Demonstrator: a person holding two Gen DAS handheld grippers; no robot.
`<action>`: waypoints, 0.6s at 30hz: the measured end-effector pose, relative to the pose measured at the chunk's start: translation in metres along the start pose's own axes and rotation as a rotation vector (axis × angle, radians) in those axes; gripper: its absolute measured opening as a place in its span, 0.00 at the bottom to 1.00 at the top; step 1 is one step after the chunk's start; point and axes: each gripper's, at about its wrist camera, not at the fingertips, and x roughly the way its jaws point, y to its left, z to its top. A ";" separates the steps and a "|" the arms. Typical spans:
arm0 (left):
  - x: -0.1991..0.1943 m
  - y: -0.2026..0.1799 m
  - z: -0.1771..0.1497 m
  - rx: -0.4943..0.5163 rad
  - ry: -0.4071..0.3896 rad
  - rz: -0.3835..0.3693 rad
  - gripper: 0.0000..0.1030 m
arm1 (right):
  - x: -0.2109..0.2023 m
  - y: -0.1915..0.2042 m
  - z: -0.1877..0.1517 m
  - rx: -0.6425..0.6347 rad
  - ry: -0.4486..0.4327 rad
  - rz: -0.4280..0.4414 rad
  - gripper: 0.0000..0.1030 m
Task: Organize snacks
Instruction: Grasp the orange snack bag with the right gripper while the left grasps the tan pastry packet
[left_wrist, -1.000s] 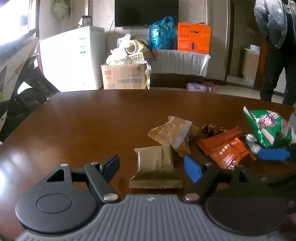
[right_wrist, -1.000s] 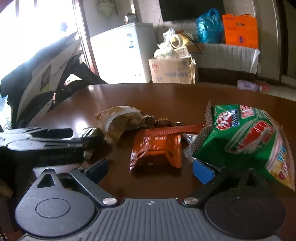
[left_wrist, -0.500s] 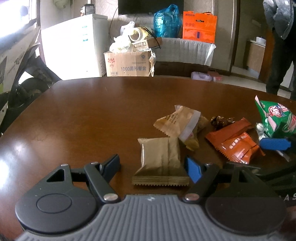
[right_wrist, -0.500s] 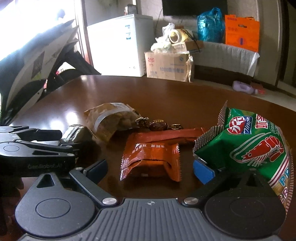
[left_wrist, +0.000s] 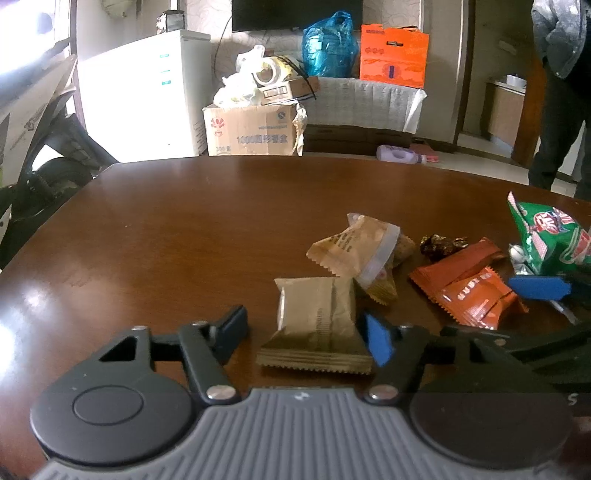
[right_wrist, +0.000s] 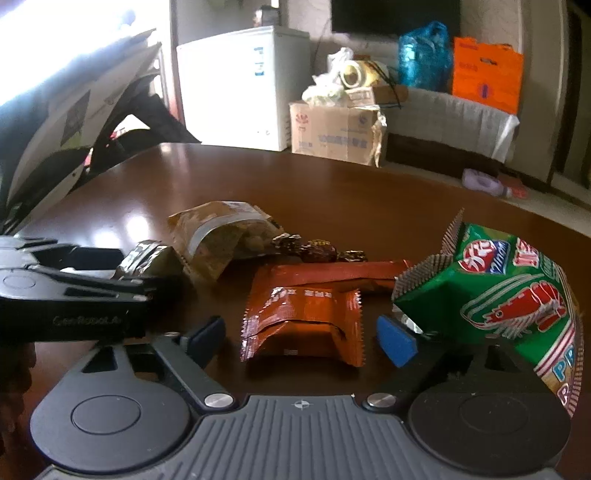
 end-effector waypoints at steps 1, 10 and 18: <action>0.000 0.000 0.000 0.002 -0.001 -0.003 0.62 | -0.001 0.000 0.000 -0.001 -0.002 0.003 0.71; -0.002 -0.001 -0.001 -0.004 -0.018 -0.029 0.41 | -0.004 -0.003 0.002 0.008 -0.017 0.021 0.49; -0.006 0.003 -0.001 -0.015 -0.018 -0.012 0.40 | -0.010 -0.003 0.001 0.007 -0.029 0.024 0.42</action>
